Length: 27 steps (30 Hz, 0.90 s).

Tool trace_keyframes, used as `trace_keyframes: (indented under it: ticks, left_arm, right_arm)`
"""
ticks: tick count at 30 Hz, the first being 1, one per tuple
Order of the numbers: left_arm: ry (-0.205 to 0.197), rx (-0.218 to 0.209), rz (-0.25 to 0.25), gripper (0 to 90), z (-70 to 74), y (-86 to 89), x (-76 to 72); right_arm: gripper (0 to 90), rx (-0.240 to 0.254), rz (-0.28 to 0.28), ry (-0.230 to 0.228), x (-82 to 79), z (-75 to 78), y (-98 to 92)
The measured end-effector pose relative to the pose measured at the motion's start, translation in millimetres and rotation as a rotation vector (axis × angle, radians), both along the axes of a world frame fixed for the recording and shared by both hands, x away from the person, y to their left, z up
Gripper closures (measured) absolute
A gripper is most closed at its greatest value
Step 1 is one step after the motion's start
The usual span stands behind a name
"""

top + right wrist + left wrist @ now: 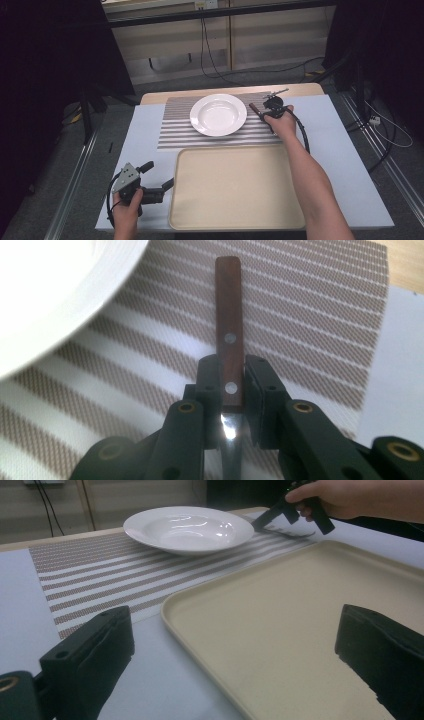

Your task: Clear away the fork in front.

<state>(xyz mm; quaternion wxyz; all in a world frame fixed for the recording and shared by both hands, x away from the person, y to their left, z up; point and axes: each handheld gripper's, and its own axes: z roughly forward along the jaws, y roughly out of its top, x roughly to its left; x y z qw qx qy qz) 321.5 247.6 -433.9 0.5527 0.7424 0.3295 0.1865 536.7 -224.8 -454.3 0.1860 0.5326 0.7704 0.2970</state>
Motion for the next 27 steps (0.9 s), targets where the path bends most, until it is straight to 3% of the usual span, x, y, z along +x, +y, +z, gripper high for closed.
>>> trace_keyframes:
  ticks: [6, 11, 15, 20, 27]
  left_arm:
    - [-0.012, -0.013, 0.007, 2.6, 1.7, 2.9, -0.5]
    - [-0.019, -0.012, 0.007, 2.6, 2.5, 2.9, -1.4]
    - [-0.014, -0.019, 0.009, 2.6, 2.4, 3.1, -2.2]
    - [-0.018, -0.022, 0.011, 2.6, 2.2, 4.0, -1.6]
    - [-0.014, -0.017, 0.011, 2.6, 1.6, 2.7, -0.7]
  right_arm:
    - [78.3, 0.003, 0.047, 0.016, -28.6, 1.6, -18.0]
    - [78.2, 0.001, 0.081, 0.016, -45.8, 1.7, -22.4]
    - [78.2, -0.026, 0.111, 0.055, -60.2, 6.2, -24.1]
    - [78.2, -0.037, 0.119, 0.068, -67.5, 7.6, -26.4]
    - [77.0, -0.015, 0.108, 0.079, -69.2, 7.5, -29.0]
